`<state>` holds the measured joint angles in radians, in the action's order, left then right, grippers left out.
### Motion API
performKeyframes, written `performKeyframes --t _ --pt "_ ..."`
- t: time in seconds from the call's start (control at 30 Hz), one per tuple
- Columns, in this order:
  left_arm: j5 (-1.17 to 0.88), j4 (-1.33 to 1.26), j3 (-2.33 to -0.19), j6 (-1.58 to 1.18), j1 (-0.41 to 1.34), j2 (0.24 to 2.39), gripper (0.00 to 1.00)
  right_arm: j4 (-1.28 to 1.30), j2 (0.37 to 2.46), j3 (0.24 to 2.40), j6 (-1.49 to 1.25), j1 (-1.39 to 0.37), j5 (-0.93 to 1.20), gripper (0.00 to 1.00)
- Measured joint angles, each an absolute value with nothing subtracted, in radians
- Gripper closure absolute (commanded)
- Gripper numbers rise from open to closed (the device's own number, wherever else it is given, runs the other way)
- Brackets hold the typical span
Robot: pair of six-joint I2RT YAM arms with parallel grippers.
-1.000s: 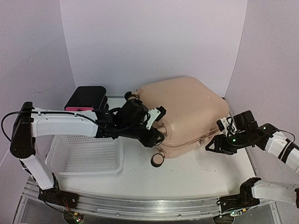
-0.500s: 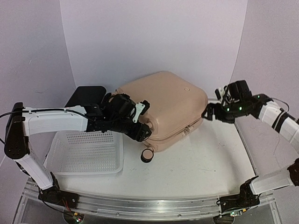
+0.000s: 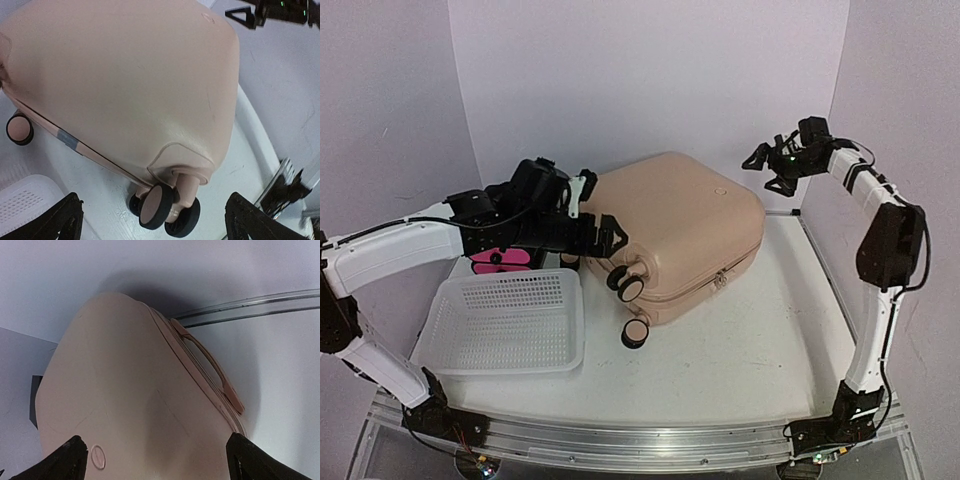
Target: Open, take out, and arrange the luggage
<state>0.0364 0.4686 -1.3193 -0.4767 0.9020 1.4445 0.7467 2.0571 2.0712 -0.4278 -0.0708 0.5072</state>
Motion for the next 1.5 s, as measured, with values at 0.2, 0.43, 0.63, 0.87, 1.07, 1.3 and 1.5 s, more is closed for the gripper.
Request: performKeyframes --t 0.2,0.43,0.63,0.87,1.07,1.3,1.5 --pt "0.003 0.498 -1.401 -0.675 0.791 1.511 0.01 0.756 2.304 2.302 -0.462 -0.067 0.688 0.02" --pt "-0.042 0.513 -1.561 -0.711 0.725 1.726 0.02 0.698 2.287 2.195 -0.415 -0.054 0.819 0.09" --pt "-0.082 0.590 -1.724 -0.634 0.715 1.863 0.04 0.598 2.108 1.881 -0.354 -0.021 0.881 0.12" --pt "-0.115 0.638 -1.905 -0.538 0.678 1.995 0.02 0.545 1.748 1.425 -0.319 -0.004 0.800 0.02" --pt "-0.141 0.633 -2.030 -0.418 0.679 2.085 0.00 0.740 1.552 1.325 -0.338 -0.056 0.572 0.02" --pt "-0.116 0.665 -1.908 -0.274 0.723 1.947 0.00 1.022 1.377 1.351 -0.290 -0.088 0.286 0.02" --pt "-0.163 0.580 -1.573 -0.269 0.746 1.525 0.01 1.103 1.155 1.264 -0.313 -0.247 0.244 0.08"
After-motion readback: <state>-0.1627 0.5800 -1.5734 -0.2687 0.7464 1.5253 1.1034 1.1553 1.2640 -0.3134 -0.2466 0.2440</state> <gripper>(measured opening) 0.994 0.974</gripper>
